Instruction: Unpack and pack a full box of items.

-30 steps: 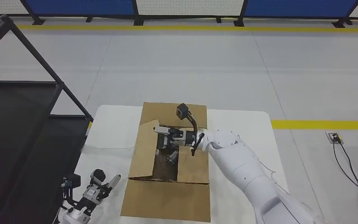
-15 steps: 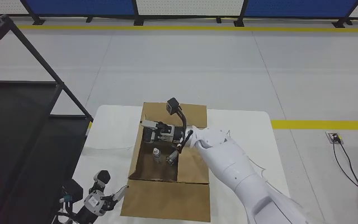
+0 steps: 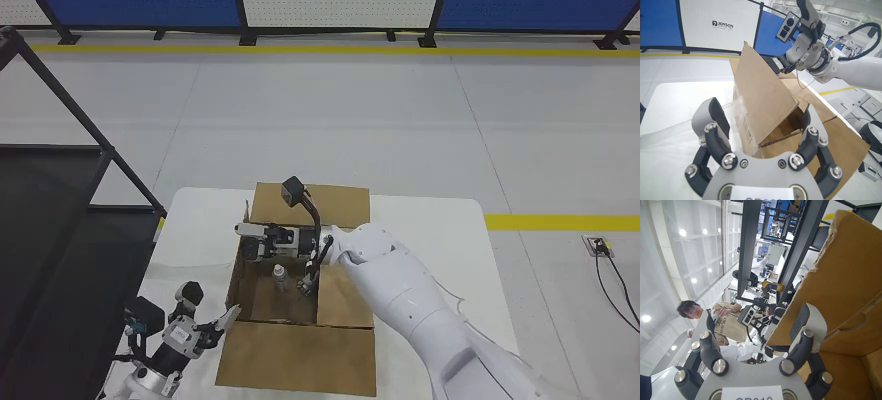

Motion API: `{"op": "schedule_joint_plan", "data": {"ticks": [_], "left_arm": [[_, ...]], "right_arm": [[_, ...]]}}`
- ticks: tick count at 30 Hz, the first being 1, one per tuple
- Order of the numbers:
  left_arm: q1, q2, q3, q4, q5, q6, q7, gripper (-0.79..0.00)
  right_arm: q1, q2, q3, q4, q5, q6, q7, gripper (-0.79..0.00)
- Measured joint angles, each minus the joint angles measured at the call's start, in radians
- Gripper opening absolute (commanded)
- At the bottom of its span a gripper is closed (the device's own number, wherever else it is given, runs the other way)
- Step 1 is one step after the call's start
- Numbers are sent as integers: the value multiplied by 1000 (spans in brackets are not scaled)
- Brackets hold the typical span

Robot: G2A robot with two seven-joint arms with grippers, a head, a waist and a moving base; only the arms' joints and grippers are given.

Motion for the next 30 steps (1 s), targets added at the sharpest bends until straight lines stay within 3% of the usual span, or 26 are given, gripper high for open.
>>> {"op": "schedule_joint_plan", "data": {"ticks": [6,14,22,30], "left_arm": [[-18,-4,-6,20,-40,41,6,0],[10,-6,-65,42,-102,53,31,0],[44,-4,-140,99,-143,47,31,0],[31,-4,-154,183,-146,45,-2,0]], "right_arm": [[5,-7,7,13,-11,-36,51,0],[1,10,33,-7,-27,-52,44,0],[-40,77,89,-64,-61,-102,-6,0],[-92,147,158,-115,-70,-96,0,0]]}}
